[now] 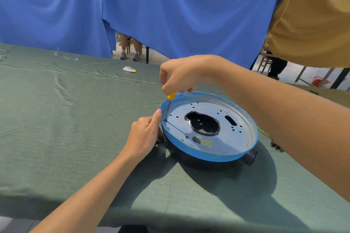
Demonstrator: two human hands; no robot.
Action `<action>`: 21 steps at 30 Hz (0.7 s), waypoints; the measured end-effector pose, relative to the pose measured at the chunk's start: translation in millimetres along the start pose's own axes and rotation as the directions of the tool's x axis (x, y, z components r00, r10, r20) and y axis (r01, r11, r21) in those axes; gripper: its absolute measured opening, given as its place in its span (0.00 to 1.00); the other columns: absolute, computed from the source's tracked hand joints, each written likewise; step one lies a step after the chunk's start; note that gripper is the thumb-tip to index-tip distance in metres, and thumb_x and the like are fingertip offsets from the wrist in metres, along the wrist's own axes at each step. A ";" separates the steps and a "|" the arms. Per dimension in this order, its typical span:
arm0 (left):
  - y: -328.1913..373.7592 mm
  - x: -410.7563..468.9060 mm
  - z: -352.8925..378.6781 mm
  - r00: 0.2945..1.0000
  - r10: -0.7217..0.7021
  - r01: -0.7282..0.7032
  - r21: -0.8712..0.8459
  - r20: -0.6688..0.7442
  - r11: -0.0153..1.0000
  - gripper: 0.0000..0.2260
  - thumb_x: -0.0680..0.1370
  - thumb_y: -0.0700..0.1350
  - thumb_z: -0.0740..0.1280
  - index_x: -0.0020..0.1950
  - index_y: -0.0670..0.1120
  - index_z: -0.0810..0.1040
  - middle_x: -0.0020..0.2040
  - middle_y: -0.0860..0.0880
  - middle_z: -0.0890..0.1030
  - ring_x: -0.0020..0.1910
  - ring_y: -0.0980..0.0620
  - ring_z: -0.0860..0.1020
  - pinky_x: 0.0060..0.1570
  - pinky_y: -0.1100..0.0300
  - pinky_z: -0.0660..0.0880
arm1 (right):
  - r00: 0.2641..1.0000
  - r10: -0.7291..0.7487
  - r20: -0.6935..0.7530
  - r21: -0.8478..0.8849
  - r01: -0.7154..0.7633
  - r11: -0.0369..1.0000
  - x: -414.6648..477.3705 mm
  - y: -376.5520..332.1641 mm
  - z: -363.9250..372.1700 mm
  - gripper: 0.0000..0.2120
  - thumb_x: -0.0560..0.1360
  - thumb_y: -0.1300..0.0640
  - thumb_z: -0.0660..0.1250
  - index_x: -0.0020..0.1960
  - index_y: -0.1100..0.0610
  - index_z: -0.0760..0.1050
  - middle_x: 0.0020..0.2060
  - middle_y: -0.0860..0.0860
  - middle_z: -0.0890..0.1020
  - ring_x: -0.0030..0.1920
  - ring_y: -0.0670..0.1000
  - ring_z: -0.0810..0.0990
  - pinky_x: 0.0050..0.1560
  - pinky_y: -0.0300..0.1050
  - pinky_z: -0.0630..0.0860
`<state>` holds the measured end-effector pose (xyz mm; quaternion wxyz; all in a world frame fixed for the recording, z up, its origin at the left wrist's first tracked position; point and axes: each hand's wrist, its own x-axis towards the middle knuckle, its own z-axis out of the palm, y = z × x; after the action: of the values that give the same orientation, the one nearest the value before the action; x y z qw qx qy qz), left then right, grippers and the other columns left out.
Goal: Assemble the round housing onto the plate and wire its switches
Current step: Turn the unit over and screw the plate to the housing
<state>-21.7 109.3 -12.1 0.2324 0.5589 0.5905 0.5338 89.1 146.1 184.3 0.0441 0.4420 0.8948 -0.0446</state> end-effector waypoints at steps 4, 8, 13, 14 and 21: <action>0.4 0.4 0.4 1.000 -0.001 0.001 0.007 -0.005 1.000 0.33 0.83 0.58 0.56 0.31 0.32 0.73 0.23 0.49 0.74 0.23 0.55 0.70 0.26 0.63 0.65 | 0.983 -0.100 -0.155 -0.063 0.091 0.994 -0.9 0.8 3.9 0.02 0.75 0.59 0.68 0.46 0.57 0.77 0.30 0.50 0.81 0.24 0.43 0.79 0.23 0.35 0.73; 0.2 0.0 0.7 1.000 -0.004 0.004 0.001 0.003 1.000 0.33 0.83 0.59 0.56 0.31 0.32 0.74 0.23 0.47 0.75 0.24 0.55 0.72 0.27 0.62 0.66 | 0.962 -0.053 -0.268 -0.183 0.003 0.983 7.7 3.1 18.6 0.16 0.81 0.50 0.60 0.36 0.55 0.65 0.34 0.52 0.71 0.39 0.57 0.75 0.34 0.47 0.68; 2.8 -0.7 0.3 1.000 -0.016 0.016 -0.006 -0.005 1.000 0.33 0.83 0.59 0.56 0.31 0.33 0.74 0.22 0.49 0.74 0.23 0.57 0.71 0.26 0.63 0.66 | 0.998 -0.035 -0.049 -0.091 0.030 0.995 0.6 -3.9 5.8 0.13 0.78 0.47 0.63 0.55 0.55 0.72 0.39 0.51 0.79 0.30 0.46 0.79 0.25 0.38 0.70; 3.3 -0.9 0.3 1.000 -0.019 0.019 0.005 -0.012 1.000 0.34 0.83 0.59 0.55 0.31 0.32 0.74 0.22 0.50 0.74 0.23 0.56 0.71 0.27 0.62 0.66 | 0.998 -0.060 -0.032 -0.064 0.058 0.996 -0.7 -5.5 3.5 0.10 0.77 0.53 0.64 0.57 0.55 0.73 0.40 0.52 0.81 0.28 0.44 0.79 0.22 0.34 0.70; 26.0 7.8 -4.3 0.896 -0.415 0.406 0.090 0.159 0.909 0.25 0.80 0.62 0.53 0.48 0.43 0.79 0.47 0.46 0.81 0.46 0.47 0.79 0.50 0.52 0.78 | 0.962 -0.105 -0.253 -0.076 0.088 0.993 -2.8 4.9 14.0 0.06 0.76 0.63 0.65 0.52 0.58 0.76 0.33 0.49 0.78 0.31 0.42 0.76 0.23 0.33 0.70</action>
<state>-16.9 109.7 14.9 0.3755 0.4724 0.6866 0.4054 95.2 145.2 170.6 -0.0602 0.3982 0.9145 0.0393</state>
